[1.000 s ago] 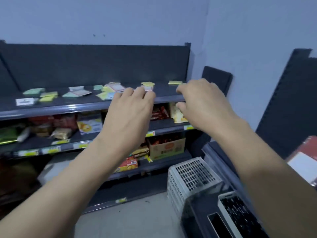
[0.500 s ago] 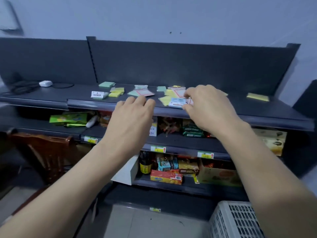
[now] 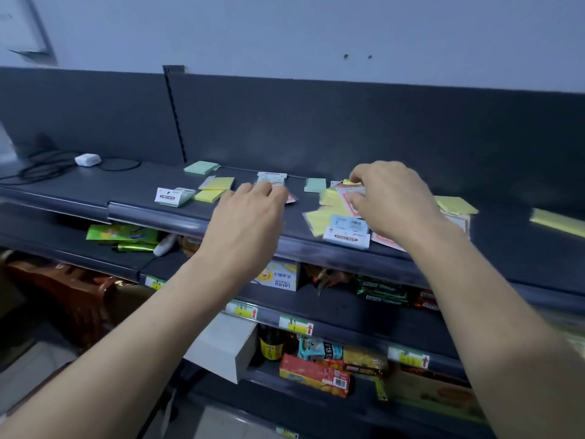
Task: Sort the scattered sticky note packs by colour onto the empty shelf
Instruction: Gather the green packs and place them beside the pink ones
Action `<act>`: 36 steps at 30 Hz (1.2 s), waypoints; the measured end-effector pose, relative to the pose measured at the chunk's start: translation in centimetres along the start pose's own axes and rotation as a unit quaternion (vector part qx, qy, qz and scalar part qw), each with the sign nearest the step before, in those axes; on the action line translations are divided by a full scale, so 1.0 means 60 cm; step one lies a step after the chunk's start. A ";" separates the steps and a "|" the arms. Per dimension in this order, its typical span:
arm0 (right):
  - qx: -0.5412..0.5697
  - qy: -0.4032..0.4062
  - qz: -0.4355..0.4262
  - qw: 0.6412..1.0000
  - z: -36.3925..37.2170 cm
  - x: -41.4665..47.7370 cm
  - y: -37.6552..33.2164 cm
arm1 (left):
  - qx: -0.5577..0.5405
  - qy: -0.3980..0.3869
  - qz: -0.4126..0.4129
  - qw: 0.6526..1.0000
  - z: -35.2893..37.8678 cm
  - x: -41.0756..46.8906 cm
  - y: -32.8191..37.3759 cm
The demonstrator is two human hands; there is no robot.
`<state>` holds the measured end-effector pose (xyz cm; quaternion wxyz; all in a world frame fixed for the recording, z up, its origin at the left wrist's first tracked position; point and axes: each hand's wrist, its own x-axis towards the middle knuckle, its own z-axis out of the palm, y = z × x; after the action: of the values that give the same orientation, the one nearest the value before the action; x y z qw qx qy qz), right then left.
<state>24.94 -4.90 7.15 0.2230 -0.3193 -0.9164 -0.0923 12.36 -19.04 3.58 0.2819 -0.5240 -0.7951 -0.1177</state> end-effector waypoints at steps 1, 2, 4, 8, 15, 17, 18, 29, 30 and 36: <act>0.002 -0.006 -0.004 1.000 0.011 0.014 -0.001 | 0.000 -0.006 -0.008 1.000 0.012 0.010 -0.008; 0.006 -0.012 -0.007 1.000 0.022 0.028 -0.002 | -0.002 -0.011 -0.015 1.000 0.024 0.020 -0.017; 0.012 -0.023 -0.008 1.000 0.044 0.058 -0.005 | -0.008 -0.027 -0.025 0.999 0.052 0.040 -0.035; 0.012 -0.034 0.010 0.999 0.086 0.120 -0.011 | -0.016 -0.055 -0.041 0.998 0.109 0.088 -0.087; 0.028 -0.072 0.058 0.995 0.153 0.252 -0.051 | -0.032 -0.074 -0.059 0.995 0.189 0.185 -0.200; 0.035 -0.081 0.075 0.993 0.171 0.285 -0.059 | -0.043 -0.076 -0.057 0.995 0.209 0.212 -0.228; 0.035 -0.087 0.085 0.992 0.182 0.299 -0.061 | -0.046 -0.078 -0.052 0.995 0.220 0.224 -0.239; 0.031 -0.247 0.125 0.960 0.292 0.404 -0.019 | -0.049 -0.142 0.014 0.989 0.309 0.305 -0.263; 0.034 -0.269 0.123 0.955 0.301 0.412 -0.015 | -0.048 -0.152 0.009 0.987 0.315 0.310 -0.266; -0.002 -0.394 0.081 0.916 0.352 0.461 0.013 | -0.037 -0.190 -0.024 0.981 0.338 0.329 -0.285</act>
<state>-1.21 17.36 1.41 -0.1502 -0.4031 -0.9009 0.0576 -15.37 -1.34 0.21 0.1037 -0.5277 -0.8415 -0.0519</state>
